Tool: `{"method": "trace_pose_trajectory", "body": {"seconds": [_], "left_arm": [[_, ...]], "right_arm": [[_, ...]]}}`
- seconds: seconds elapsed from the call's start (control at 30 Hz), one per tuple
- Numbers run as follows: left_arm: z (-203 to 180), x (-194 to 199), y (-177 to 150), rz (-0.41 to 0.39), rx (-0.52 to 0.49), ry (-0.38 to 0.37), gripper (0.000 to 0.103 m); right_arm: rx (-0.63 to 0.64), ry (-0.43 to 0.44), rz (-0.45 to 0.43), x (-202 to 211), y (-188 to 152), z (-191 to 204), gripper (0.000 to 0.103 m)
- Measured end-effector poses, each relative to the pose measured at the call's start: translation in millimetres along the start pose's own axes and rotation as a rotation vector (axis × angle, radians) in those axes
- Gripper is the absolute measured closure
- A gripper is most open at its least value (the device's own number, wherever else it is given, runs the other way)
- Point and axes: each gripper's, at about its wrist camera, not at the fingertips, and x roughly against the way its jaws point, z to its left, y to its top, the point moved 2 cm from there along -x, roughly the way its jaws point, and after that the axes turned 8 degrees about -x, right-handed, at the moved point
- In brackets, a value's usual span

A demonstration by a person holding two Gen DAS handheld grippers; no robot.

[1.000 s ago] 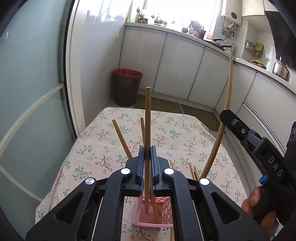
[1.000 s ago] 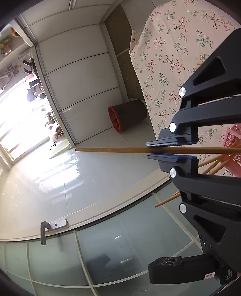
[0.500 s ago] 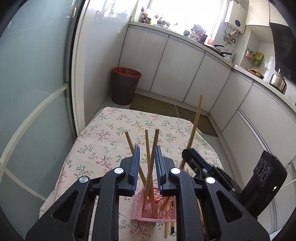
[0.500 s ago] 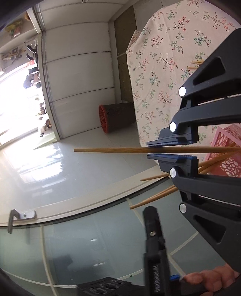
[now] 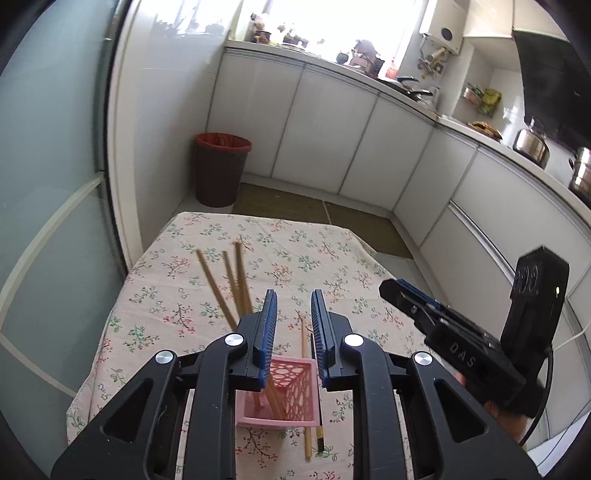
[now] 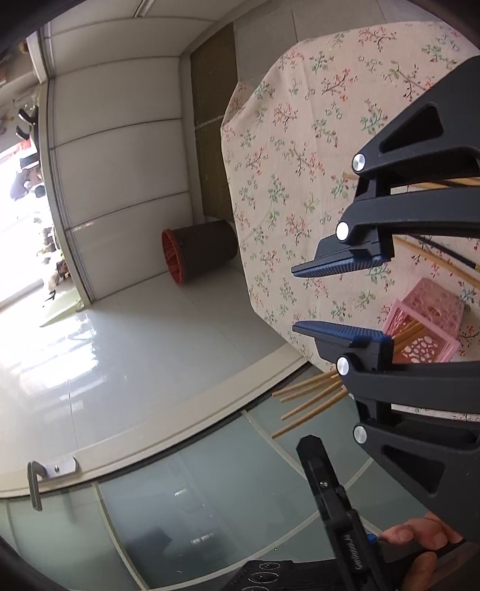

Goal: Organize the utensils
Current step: 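Grasp a wooden chopstick with the right tool and lift it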

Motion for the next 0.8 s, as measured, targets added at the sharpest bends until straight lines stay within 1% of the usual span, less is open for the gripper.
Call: {"method": "trace_pose_trajectory", "body": {"seconds": [0.1, 0.17, 0.23, 0.3, 0.4, 0.47, 0.5, 0.53, 0.57, 0.63, 0.73, 0.8], "left_arm": [[-22, -23, -13, 0.079, -0.054, -0.031, 0.081], [-30, -36, -21, 0.127, -0.055, -0.045, 0.081], [-31, -42, -25, 0.148, -0.037, -0.052, 0.081], [-31, -44, -25, 0.156, -0.026, -0.053, 0.081], [-32, -46, -26, 0.176, -0.02, -0.051, 0.077], [-33, -49, -28, 0.197, -0.008, -0.042, 0.065], [-31, -49, -29, 0.201, 0.002, -0.018, 0.063], [-30, -49, -29, 0.202, 0.007, 0.011, 0.058], [-29, -48, -29, 0.197, 0.006, 0.027, 0.051], [-27, -47, -28, 0.19, 0.013, 0.022, 0.043], [-24, -45, -28, 0.188, 0.021, 0.015, 0.043], [-22, -44, -26, 0.184, 0.021, 0.019, 0.043]], "right_arm": [[-0.067, -0.042, 0.105, -6, -1, -27, 0.076], [-0.101, -0.06, 0.213, -18, -12, -42, 0.076], [-0.121, -0.104, 0.314, -33, -27, -56, 0.076], [-0.137, -0.136, 0.393, -45, -43, -66, 0.077], [-0.189, -0.102, 0.485, -58, -63, -72, 0.077], [-0.225, -0.077, 0.521, -66, -73, -72, 0.077], [-0.232, -0.068, 0.535, -70, -77, -71, 0.077], [-0.229, -0.068, 0.548, -74, -82, -68, 0.077], [-0.213, -0.075, 0.556, -77, -85, -64, 0.077], [-0.18, -0.09, 0.556, -81, -90, -56, 0.077], [-0.167, -0.1, 0.565, -91, -96, -50, 0.077], [-0.165, -0.101, 0.566, -96, -100, -48, 0.08]]}}
